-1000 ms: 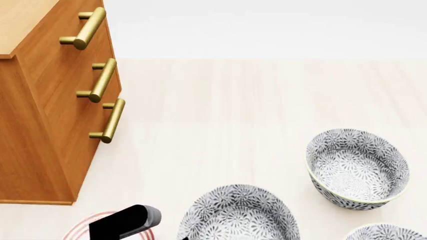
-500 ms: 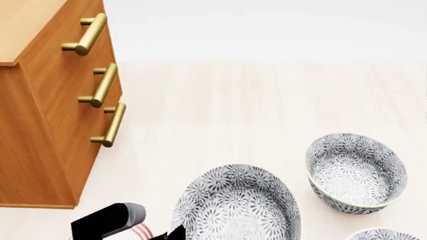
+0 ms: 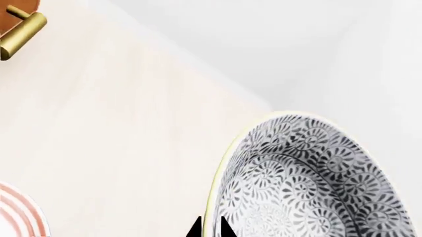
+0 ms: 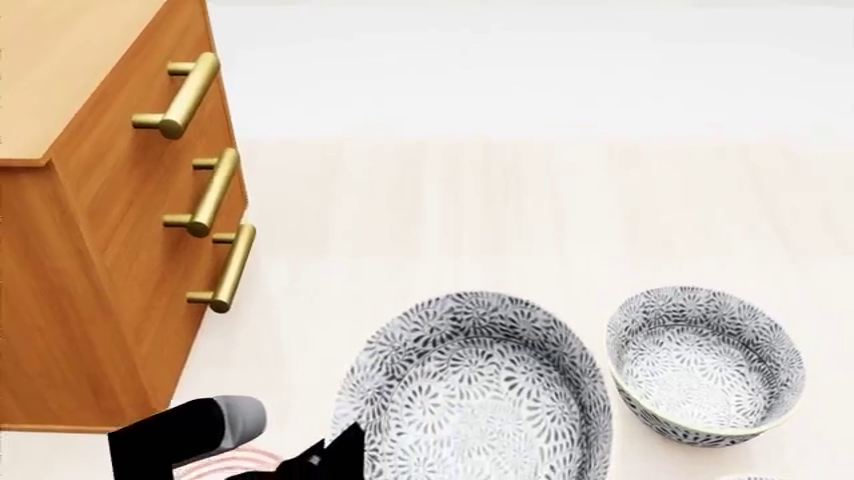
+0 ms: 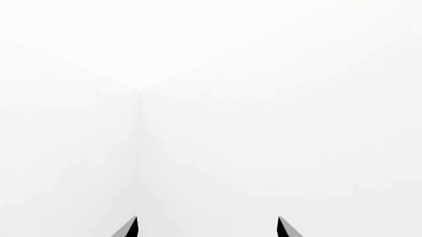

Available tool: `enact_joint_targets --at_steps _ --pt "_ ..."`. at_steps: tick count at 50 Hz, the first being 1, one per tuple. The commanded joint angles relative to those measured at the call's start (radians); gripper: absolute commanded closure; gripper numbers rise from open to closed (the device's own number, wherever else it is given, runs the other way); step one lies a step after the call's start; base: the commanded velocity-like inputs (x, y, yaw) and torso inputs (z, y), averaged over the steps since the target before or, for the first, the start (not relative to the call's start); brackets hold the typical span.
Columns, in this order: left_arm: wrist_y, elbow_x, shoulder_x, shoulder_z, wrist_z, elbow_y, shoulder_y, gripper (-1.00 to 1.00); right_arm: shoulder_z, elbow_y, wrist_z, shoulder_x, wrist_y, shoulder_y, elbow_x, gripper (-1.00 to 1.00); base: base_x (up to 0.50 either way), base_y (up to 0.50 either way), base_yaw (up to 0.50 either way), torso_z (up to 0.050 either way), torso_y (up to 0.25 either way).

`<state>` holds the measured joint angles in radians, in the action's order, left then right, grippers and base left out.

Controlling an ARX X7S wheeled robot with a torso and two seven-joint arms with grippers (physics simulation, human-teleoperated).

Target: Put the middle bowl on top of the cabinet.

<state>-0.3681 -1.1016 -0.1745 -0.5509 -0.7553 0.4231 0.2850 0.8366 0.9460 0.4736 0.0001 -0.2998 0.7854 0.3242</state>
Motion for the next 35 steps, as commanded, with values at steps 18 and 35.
enact_joint_targets --at_steps 18,35 --pt "-0.003 -0.062 -0.089 0.021 -0.039 0.311 0.082 1.00 -0.030 0.010 0.028 0.000 -0.005 0.000 -0.030 -1.00 0.00 0.00 0.00 0.033 0.238" --pt "-0.022 -0.275 -0.165 0.119 -0.169 0.449 0.300 1.00 -0.041 0.040 0.039 0.000 0.019 0.000 -0.043 -1.00 0.00 0.00 0.00 0.033 0.245"
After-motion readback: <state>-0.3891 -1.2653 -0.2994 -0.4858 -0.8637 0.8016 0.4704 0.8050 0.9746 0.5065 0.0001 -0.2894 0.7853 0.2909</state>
